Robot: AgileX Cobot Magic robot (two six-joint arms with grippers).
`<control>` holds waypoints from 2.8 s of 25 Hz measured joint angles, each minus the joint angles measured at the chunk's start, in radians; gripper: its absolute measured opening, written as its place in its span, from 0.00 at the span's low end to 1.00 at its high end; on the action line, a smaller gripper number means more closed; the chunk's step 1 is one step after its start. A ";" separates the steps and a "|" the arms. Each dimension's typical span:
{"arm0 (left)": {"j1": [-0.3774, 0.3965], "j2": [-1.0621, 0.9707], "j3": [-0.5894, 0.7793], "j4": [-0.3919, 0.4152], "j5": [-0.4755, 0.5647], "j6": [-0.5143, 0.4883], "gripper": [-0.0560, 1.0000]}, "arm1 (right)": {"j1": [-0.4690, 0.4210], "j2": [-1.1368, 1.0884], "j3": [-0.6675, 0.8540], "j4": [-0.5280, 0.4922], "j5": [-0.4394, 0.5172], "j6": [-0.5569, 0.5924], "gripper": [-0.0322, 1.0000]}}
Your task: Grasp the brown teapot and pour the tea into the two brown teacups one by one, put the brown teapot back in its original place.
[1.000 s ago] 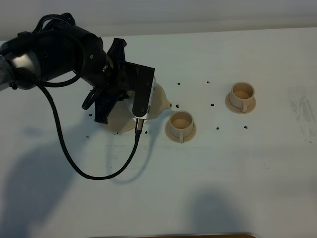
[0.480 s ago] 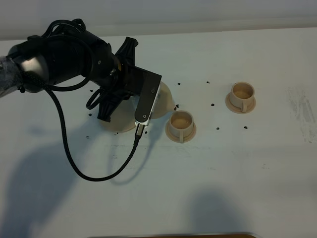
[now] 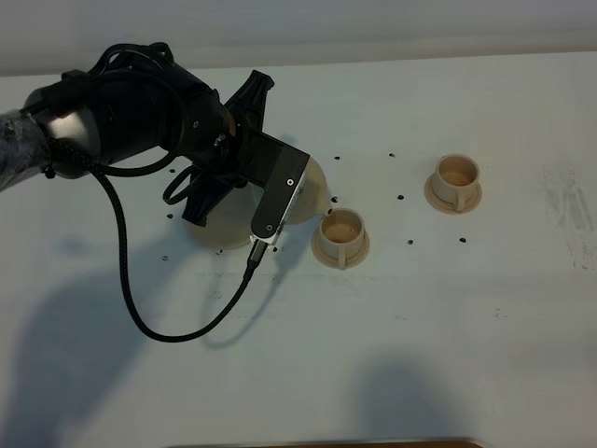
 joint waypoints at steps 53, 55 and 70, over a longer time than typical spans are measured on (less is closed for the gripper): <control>-0.060 0.011 0.000 0.216 -0.112 0.111 0.13 | 0.000 0.000 0.000 0.000 0.000 0.000 0.26; -0.060 0.011 0.000 0.216 -0.113 0.121 0.13 | 0.000 0.000 0.000 0.000 0.000 0.000 0.26; -0.061 0.011 0.000 0.253 -0.146 0.133 0.14 | 0.000 0.000 0.000 0.000 0.000 0.000 0.26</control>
